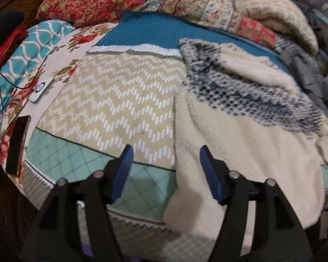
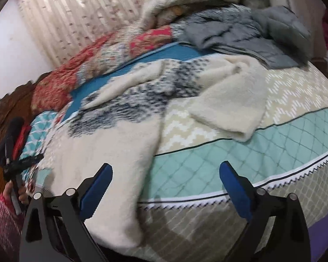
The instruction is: Fold large clothes
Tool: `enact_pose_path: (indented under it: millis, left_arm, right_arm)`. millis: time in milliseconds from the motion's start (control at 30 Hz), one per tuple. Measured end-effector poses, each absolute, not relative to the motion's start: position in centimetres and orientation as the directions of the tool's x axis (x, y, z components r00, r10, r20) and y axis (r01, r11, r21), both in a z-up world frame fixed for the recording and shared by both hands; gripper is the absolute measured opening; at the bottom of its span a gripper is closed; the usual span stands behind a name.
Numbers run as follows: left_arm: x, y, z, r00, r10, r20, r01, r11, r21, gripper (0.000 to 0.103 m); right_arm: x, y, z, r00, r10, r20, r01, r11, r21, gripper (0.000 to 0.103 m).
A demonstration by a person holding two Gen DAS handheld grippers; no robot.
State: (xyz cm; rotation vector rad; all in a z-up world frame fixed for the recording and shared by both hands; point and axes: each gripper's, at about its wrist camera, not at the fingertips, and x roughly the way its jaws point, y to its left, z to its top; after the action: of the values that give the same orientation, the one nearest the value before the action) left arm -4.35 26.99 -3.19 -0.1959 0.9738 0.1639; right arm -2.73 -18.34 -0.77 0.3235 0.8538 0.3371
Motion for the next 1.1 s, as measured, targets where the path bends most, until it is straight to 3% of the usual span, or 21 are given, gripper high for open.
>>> enact_pose_path:
  millis: [200,300,333,367,400,433,467,500,667,800,900,967,1033,1100]
  left_arm:
    - [-6.9,26.4,-2.4,0.588,-0.004,-0.809,-0.138,0.985,-0.105,0.088]
    - [-6.2,26.4,-5.4,0.499,-0.058,-0.865,-0.143,0.979,-0.148,0.088]
    - [-6.1,26.3,-6.3,0.477,-0.096,-0.874,-0.136,0.974,-0.181,0.086]
    - [-6.1,25.9,-7.2,0.459,-0.13,-0.879,-0.119,0.971,-0.205,0.076]
    - [-6.1,25.4,-8.0,0.444,-0.136,-0.886,-0.102,0.974,-0.201,0.05]
    - [-6.1,24.6,-9.2,0.418,-0.12,-0.901,-0.08,0.983,-0.168,0.031]
    - [-6.0,24.0,-10.2,0.391,-0.112,-0.914,-0.064,0.987,-0.148,0.005]
    - [-6.5,23.8,-10.8,0.383,-0.105,-0.918,-0.058,0.989,-0.137,0.005]
    - [-12.3,26.2,-5.4,0.474,-0.206,-0.856,-0.051,0.964,-0.26,0.005]
    - [-16.3,26.6,-3.2,0.484,-0.181,-0.856,-0.039,0.973,-0.228,0.007]
    - [-16.5,26.9,-5.7,0.43,-0.119,-0.895,-0.094,0.98,-0.175,0.015]
    - [-16.2,27.8,-8.2,0.347,-0.091,-0.934,-0.151,0.977,-0.151,0.015]
    - [-16.6,30.1,-8.9,0.302,-0.101,-0.948,-0.229,0.958,-0.174,0.015]
    - [-17.4,32.7,-7.2,0.342,-0.094,-0.935,-0.285,0.938,-0.198,0.015]
  right_arm:
    - [-4.6,-14.4,-2.9,0.491,0.452,-0.745,-0.265,0.892,0.367,0.086]
    - [-5.1,-12.9,-4.6,0.416,0.478,-0.773,-0.28,0.877,0.392,0.085]
    - [-5.3,-12.4,-5.3,0.39,0.488,-0.781,-0.276,0.871,0.406,0.08]
    - [-5.3,-12.0,-6.0,0.354,0.504,-0.788,-0.275,0.861,0.427,0.06]
    - [-5.2,-11.5,-6.7,0.312,0.522,-0.794,-0.274,0.85,0.45,0.05]
    - [-5.0,-11.4,-7.3,0.289,0.523,-0.802,-0.27,0.848,0.456,0.029]
    - [-4.9,-11.2,-7.6,0.288,0.494,-0.82,-0.255,0.865,0.432,0.016]
    - [-4.9,-11.2,-7.3,0.299,0.481,-0.824,-0.254,0.873,0.417,0.008]
    - [-6.2,-14.1,-2.6,0.368,0.505,-0.781,-0.256,0.862,0.437,0.006]
    - [-8.8,-12.4,-1.8,0.304,0.494,-0.815,-0.362,0.851,0.381,0.006]
    - [-8.0,-12.0,-5.2,0.274,0.46,-0.844,-0.329,0.87,0.367,0.008]
    - [-6.4,-13.5,-7.5,0.232,0.492,-0.839,-0.232,0.866,0.443,0.012]
    - [-5.7,-15.9,-8.4,0.211,0.607,-0.766,-0.121,0.794,0.596,0.013]
    - [-5.8,-18.3,-7.4,0.274,0.663,-0.696,-0.078,0.737,0.671,0.02]
